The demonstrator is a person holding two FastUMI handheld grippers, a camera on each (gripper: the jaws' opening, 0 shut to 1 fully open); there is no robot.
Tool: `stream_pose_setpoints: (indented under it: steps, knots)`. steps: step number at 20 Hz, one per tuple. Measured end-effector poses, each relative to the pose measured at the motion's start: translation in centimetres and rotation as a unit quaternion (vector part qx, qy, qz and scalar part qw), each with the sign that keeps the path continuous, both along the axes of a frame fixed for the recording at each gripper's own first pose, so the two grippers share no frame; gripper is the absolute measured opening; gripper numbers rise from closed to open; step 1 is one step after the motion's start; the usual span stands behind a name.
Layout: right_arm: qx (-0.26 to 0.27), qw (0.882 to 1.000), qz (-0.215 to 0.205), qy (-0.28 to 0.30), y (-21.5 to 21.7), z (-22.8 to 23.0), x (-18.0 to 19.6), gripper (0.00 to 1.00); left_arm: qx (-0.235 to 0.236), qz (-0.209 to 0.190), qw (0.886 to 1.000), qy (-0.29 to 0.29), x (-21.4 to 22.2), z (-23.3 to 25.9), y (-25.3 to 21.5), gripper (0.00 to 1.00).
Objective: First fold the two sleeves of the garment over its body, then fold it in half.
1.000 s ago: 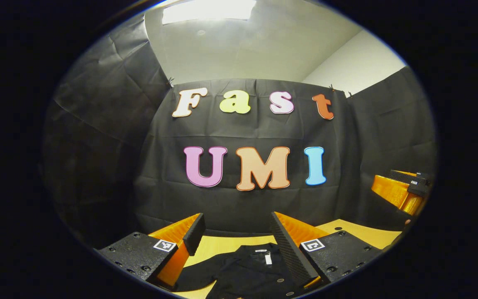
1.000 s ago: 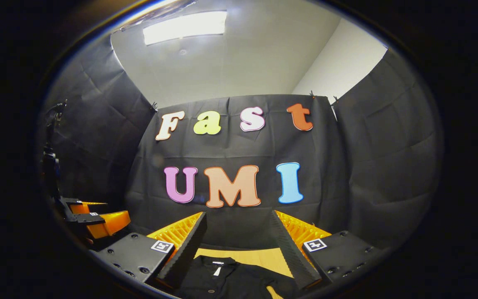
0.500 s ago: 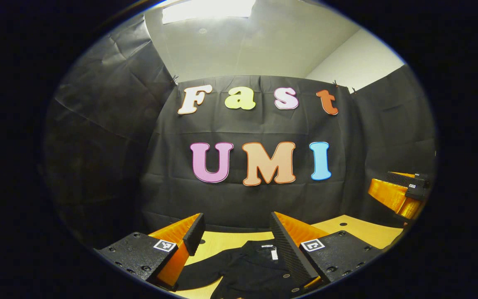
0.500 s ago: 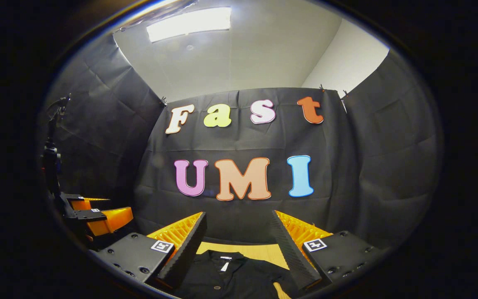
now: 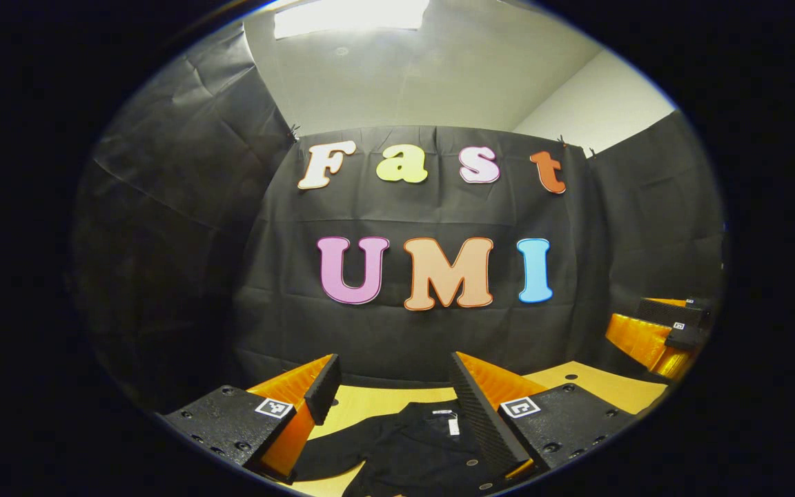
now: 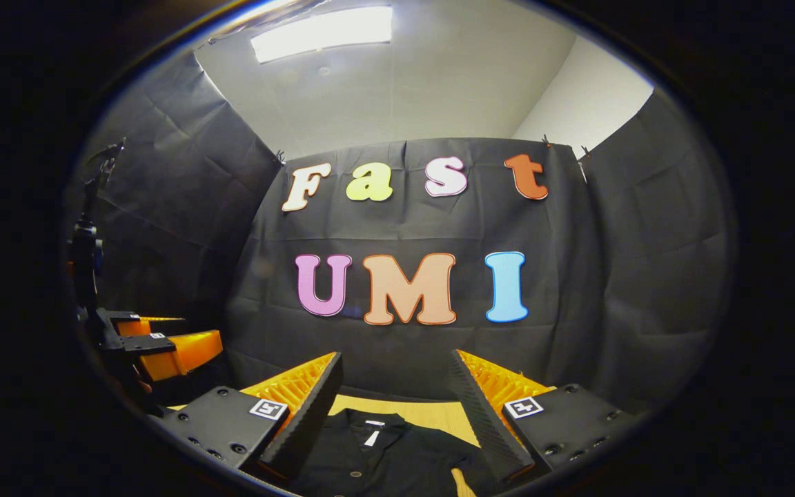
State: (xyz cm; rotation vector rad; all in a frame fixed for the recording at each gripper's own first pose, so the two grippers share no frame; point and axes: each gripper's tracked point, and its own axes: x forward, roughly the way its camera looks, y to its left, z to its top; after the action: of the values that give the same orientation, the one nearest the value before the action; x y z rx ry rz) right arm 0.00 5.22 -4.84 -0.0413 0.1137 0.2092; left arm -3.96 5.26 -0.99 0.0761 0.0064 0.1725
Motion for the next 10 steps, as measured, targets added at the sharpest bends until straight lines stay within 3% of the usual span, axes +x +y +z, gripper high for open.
stream_pose_setpoints:
  steps: [10]
  knots:
    - [-0.068,0.992,-0.083,0.065,-10.3,-6.5,1.9,0.98,0.005,-0.006,1.000,0.001,1.4,-0.2,-1.5,0.92]
